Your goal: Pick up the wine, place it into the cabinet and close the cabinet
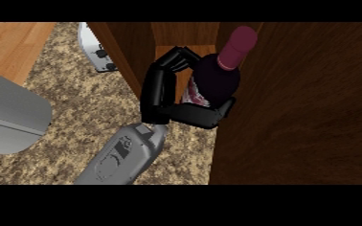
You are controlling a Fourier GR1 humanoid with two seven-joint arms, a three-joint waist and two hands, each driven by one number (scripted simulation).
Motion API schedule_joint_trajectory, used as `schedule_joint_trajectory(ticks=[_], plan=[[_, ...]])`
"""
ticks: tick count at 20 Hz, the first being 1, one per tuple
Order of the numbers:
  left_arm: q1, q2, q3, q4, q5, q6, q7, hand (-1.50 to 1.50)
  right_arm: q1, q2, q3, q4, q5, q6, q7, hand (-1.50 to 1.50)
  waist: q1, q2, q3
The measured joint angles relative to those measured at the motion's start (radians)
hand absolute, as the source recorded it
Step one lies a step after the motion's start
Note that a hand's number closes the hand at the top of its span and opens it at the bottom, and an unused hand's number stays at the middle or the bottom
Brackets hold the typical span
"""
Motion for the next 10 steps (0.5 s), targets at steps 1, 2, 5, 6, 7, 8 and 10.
schedule_joint_trajectory(ticks=[1,2,5,6,7,8,10], plan=[[0.008,0.0,0.005,0.01,0.013,-0.006,-0.021,1.5,-0.008,-0.001,-0.002,0.001,0.0,-0.003,0.006,-1.5,0.001,0.0,0.0],[0.005,0.0,0.013,0.027,0.031,-0.012,-0.042,1.5,-0.02,-0.004,-0.01,0.003,0.0,-0.002,0.01,-1.5,0.001,0.0,0.0],[0.007,0.0,-0.002,0.071,0.073,0.009,-0.106,1.5,-0.018,-0.006,-0.02,0.004,-0.001,0.0,0.007,-1.5,0.0,0.001,0.0],[0.004,0.0,-0.009,0.091,0.083,0.011,-0.122,1.5,-0.028,-0.003,-0.017,0.005,0.0,-0.004,0.011,-1.5,0.001,0.001,0.0],[-0.001,0.0,-0.026,0.101,0.086,0.03,-0.124,1.5,-0.028,0.001,-0.006,0.004,0.001,-0.008,0.017,-1.5,0.0,0.0,0.0],[0.009,0.0,-0.026,0.113,0.087,0.025,-0.143,1.5,-0.019,0.005,0.004,0.004,0.003,-0.008,0.011,-1.5,0.001,0.0,0.0],[0.021,0.009,-0.021,0.137,0.068,0.007,-0.157,1.5,-0.015,-0.005,-0.018,0.002,0.001,-0.002,0.007,-1.5,0.003,0.0,0.0]])
